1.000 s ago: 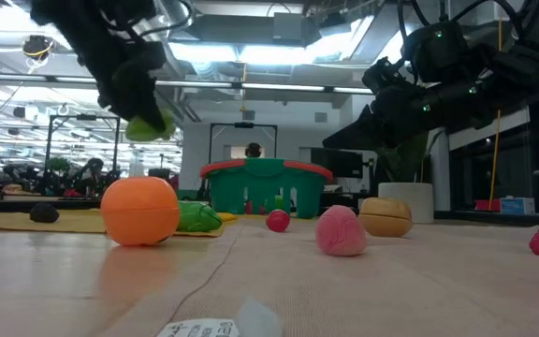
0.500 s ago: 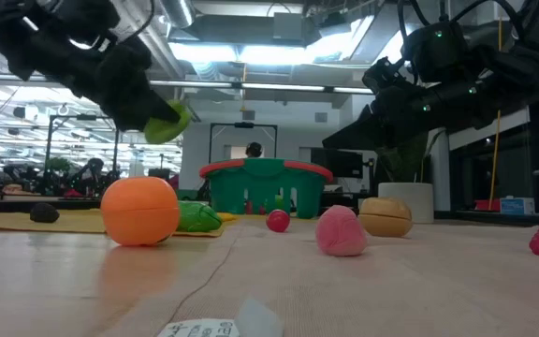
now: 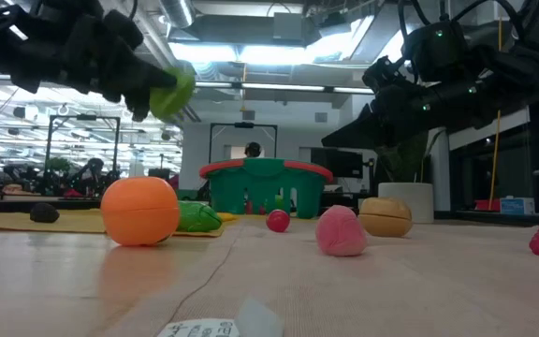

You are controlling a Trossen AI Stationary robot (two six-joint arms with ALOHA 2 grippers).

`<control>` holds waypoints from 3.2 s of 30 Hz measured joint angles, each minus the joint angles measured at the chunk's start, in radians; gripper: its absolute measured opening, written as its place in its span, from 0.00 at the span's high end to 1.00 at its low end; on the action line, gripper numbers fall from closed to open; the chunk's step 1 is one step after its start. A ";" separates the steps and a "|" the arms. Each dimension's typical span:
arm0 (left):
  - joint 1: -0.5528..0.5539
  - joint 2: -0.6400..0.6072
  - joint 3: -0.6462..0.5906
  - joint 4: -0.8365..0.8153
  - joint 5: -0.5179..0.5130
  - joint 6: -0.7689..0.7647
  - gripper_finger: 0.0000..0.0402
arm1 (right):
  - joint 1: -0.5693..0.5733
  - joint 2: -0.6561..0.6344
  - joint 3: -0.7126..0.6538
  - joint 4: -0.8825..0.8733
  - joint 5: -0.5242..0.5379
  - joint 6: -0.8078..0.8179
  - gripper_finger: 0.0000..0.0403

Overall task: Pick and placing Produce into tupperware
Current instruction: Put the green starfruit into the blue basket

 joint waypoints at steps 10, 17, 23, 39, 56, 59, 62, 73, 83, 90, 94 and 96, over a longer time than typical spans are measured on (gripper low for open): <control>0.013 0.002 0.000 0.022 0.033 0.032 0.46 | 0.000 0.000 0.000 0.010 0.000 0.000 0.93; 0.039 0.005 0.000 0.033 0.032 0.032 0.46 | 0.000 0.000 0.000 0.014 0.000 0.000 0.93; 0.061 0.060 0.000 0.120 0.032 0.037 0.46 | 0.000 0.000 0.000 0.014 0.000 0.003 0.93; 0.189 0.350 0.124 0.305 0.001 0.053 0.46 | 0.000 0.000 0.000 0.012 0.000 0.007 0.93; 0.344 0.673 0.411 0.276 -0.012 0.103 0.46 | 0.000 0.000 0.000 0.000 0.000 0.007 0.93; 0.361 0.710 0.453 0.256 -0.011 0.111 0.46 | 0.000 0.000 0.000 -0.003 0.000 0.007 0.93; 0.372 0.740 0.481 0.255 0.002 0.112 0.46 | 0.000 0.000 0.000 -0.007 0.000 0.007 0.93; 0.382 0.755 0.514 0.228 0.074 0.137 0.46 | 0.000 0.000 0.000 -0.011 0.000 0.006 0.93; 0.382 0.755 0.529 0.136 0.114 0.139 0.46 | 0.000 0.000 0.000 -0.010 0.000 0.007 0.93; 0.382 0.755 0.714 -0.248 0.118 0.235 0.46 | 0.000 0.000 0.000 -0.010 0.000 0.007 0.93; 0.382 0.755 0.830 -0.473 0.108 0.299 0.46 | 0.000 0.000 0.000 -0.010 0.000 0.007 0.93; 0.382 0.755 0.877 -0.563 0.094 0.327 0.46 | 0.000 0.000 0.000 -0.010 0.000 0.007 0.93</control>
